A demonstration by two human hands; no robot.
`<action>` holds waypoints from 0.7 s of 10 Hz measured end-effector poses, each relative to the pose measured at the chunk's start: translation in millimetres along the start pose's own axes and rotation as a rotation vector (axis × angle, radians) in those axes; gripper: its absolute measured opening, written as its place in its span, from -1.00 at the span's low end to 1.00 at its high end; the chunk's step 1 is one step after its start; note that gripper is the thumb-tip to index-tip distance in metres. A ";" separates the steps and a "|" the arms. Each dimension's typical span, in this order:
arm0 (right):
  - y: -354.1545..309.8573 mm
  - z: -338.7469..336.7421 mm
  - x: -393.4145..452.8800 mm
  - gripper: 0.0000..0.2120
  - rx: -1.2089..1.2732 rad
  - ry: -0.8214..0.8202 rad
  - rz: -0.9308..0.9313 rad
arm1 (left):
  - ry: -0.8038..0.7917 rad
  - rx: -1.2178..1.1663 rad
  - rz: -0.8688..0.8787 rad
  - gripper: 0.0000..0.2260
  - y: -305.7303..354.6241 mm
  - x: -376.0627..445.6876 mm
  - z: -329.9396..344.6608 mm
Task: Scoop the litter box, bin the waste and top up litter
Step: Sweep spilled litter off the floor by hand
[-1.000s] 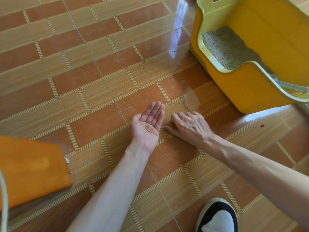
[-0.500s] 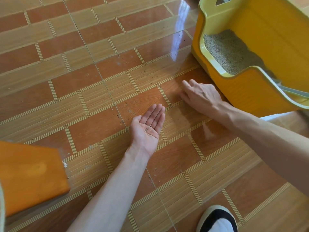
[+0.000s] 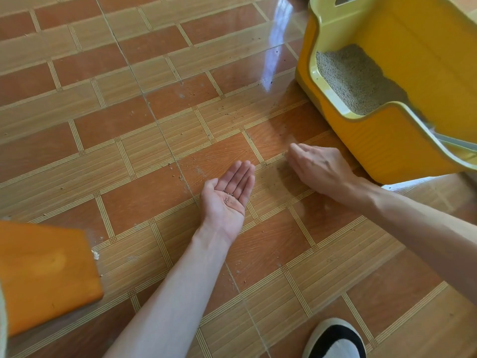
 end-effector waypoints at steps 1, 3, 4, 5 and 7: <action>17.0 -6.2 -11.3 -0.65 0.034 0.082 0.192 | -0.009 -0.004 -0.008 -0.51 -1.7 1.6 0.2; -1.5 8.8 -8.4 -0.41 -0.074 -0.053 0.213 | -0.013 0.013 -0.017 -0.51 -9.0 2.6 3.5; -21.5 7.0 -2.1 -0.41 -0.104 -0.056 0.196 | -0.011 0.025 -0.020 -0.51 -9.9 2.6 4.3; -33.4 10.4 2.4 -0.56 -0.079 -0.061 0.160 | -0.008 0.028 -0.017 -0.51 -8.0 2.4 3.5; -30.4 16.4 -2.9 -0.91 -0.163 -0.177 0.139 | -0.005 0.023 -0.012 -0.51 -4.3 0.7 2.8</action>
Point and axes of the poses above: each hand's wrist, its own x-axis towards the middle knuckle, its own z-axis out of the palm, y = z × x, the point moved 7 cm from there along x, towards the middle knuckle, and after that the axes turned 1 degree about -y, right-handed, at the moved point
